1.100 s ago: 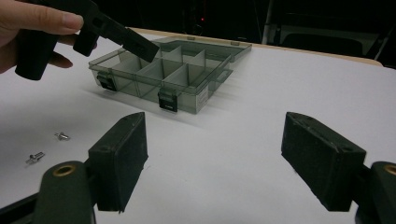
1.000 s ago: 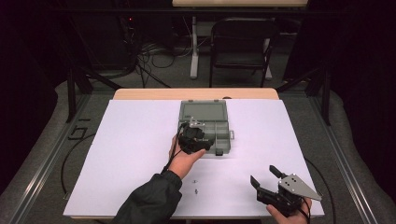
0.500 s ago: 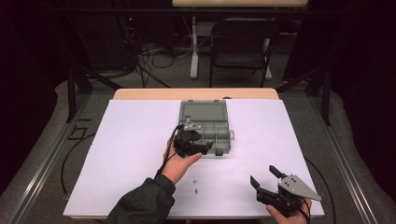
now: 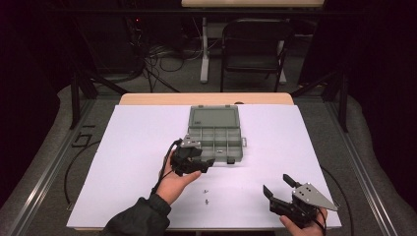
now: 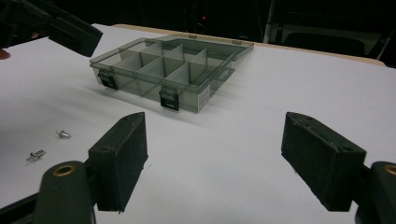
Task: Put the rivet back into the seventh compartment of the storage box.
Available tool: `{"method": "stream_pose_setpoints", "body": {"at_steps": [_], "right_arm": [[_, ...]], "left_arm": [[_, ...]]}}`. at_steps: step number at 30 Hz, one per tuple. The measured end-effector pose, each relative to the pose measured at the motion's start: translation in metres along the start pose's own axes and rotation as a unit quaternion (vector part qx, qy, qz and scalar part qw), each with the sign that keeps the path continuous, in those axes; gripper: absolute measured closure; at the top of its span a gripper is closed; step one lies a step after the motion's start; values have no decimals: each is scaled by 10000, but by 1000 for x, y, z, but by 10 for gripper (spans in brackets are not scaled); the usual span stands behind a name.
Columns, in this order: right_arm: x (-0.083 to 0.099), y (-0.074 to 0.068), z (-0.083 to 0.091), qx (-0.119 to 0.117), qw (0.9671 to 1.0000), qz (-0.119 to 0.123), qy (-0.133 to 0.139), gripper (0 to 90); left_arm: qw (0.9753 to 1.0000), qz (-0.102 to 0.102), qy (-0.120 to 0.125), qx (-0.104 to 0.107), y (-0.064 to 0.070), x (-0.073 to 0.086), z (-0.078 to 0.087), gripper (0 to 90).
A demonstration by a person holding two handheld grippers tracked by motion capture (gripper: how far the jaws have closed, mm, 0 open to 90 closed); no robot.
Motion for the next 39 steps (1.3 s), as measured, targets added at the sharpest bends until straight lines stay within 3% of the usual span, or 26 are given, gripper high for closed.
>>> {"method": "stream_pose_setpoints", "body": {"at_steps": [10,19,25,29,39], "right_arm": [[0,-1,-1,-33,10000,-24,29,218],[0,-1,-1,-85,10000,-20,14,190],[0,-1,-1,-47,10000,-17,-5,190],[1,0,-1,-33,10000,-6,-26,190],[1,-1,-2,-28,10000,-18,-47,190]], "left_arm": [[9999,-71,7,154,5,24,16,431],[9988,-204,-217,384,20,50,17,556],[9978,-213,-337,522,29,58,14,621],[9975,-278,-432,494,30,65,11,653],[9968,-222,-603,478,29,76,2,715]]}}
Point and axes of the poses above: each handheld gripper's, and its own axes: z roughly backward along the jaws, x roughly out of its underside, y roughly to its right, the point moved 8 cm from there along -z, roughly forward along the jaws, and after that the axes turned 10 degrees about -x, right-handed, at the moved point
